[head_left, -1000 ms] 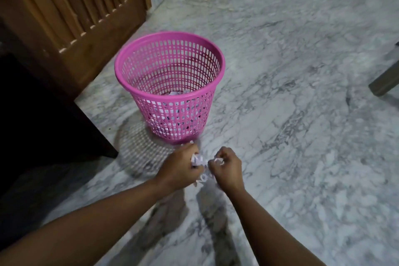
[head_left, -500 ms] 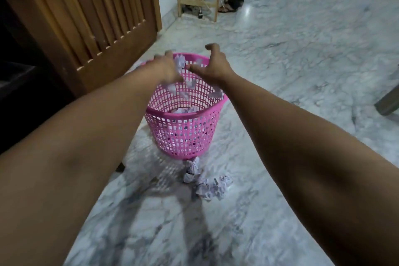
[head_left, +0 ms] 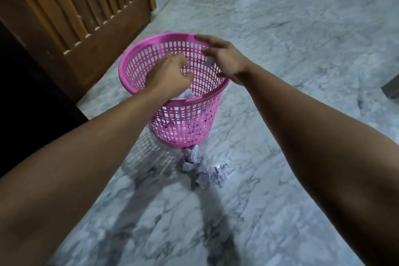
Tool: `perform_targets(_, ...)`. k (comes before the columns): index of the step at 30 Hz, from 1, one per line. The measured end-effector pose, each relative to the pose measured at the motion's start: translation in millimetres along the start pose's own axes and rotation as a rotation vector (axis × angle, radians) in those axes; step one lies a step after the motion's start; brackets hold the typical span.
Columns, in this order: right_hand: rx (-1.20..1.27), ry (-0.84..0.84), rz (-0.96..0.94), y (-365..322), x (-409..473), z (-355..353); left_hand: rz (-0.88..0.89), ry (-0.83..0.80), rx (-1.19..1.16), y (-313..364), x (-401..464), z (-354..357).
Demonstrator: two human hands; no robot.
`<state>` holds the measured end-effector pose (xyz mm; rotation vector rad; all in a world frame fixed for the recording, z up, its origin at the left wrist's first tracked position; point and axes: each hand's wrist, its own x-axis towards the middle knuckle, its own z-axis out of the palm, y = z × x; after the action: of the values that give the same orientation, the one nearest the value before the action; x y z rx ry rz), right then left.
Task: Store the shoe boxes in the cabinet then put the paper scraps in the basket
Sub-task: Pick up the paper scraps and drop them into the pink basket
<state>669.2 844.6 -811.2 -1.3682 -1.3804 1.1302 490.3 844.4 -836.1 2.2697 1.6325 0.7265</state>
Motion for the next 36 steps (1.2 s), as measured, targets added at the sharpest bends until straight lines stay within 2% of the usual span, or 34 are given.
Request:
perform_targets(5,-0.278,-0.172,-0.036,2.1,4.4,2.5,-0.081,-0.168,0.020,-7.2,2.7,5.4)
perform_targets(11,-0.417,-0.262,-0.126,16.8,0.7,6.6,-0.025,-0.097,-0.011,-8.2,-0.7,9.4)
perform_targets(14,-0.497,-0.273,-0.256,21.4,-3.7,12.2,-0.012,-0.052,-0.074,-11.9,-3.1,11.2)
perform_targets(15,-0.493,-0.203,-0.301,23.0,-6.4,11.1,0.015,-0.008,-0.099,-13.6,-4.5,12.5)
perform_targets(17,-0.413,0.090,-0.417,27.0,-14.5,5.4,0.155,0.144,-0.124,-15.2,-10.7,11.7)
perform_targets(20,-0.129,0.610,-0.456,47.1,-35.2,-7.7,0.565,0.360,-0.075,-8.7,-31.1,-1.9)
perform_targets(21,-0.062,0.728,-0.416,61.9,-46.2,-11.2,0.701,0.352,-0.088,-6.8,-41.4,-1.6)
perform_targets(23,-0.064,0.825,-0.272,108.5,-74.3,-12.3,0.847,0.187,-0.118,-5.8,-70.3,12.0)
perform_targets(25,-0.229,0.707,-0.083,171.1,-108.1,-3.5,0.872,-0.080,-0.039,-21.9,-102.8,48.1)
perform_targets(28,-0.510,0.299,0.170,243.3,-158.2,30.0,0.769,-0.426,0.216,-66.2,-143.3,118.9)
perform_targets(30,-0.692,0.053,0.302,268.9,-180.0,55.9,0.579,-0.569,0.266,-83.8,-155.6,151.4)
perform_targets(32,-0.887,-0.106,0.377,285.5,-189.3,80.5,0.346,-0.704,0.259,-88.2,-161.1,170.7)
perform_targets(34,-1.053,-0.143,0.364,297.4,-193.3,99.6,0.226,-0.789,0.277,-88.7,-161.1,186.7)
perform_targets(36,-1.151,-0.065,0.303,304.6,-192.9,108.7,0.181,-0.802,0.283,-90.3,-157.8,199.0)
